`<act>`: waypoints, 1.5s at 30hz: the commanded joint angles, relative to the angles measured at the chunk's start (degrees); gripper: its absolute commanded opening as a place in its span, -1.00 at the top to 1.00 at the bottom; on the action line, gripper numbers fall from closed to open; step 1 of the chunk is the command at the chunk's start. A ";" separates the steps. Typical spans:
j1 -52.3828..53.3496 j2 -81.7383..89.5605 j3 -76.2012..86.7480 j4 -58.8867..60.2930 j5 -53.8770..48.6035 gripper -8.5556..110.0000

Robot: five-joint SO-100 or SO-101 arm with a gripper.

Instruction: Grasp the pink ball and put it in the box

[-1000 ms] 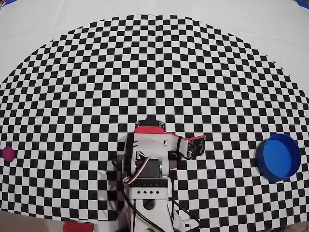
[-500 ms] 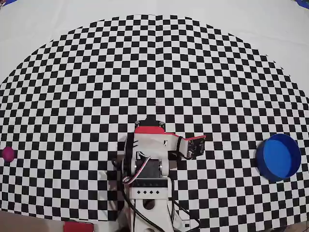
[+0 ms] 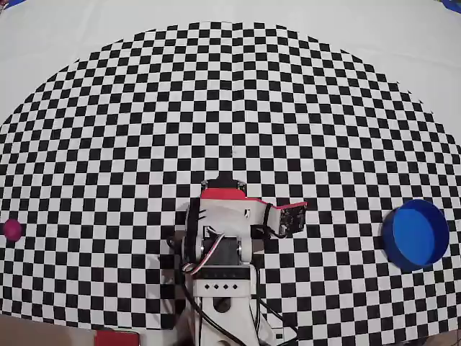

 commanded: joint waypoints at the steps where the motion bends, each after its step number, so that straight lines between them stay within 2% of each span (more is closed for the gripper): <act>1: 0.26 0.88 -0.26 0.26 -0.18 0.85; 36: 0.26 0.88 -0.26 0.26 -0.18 0.85; 45: 0.18 -0.26 0.53 -10.63 -0.26 0.84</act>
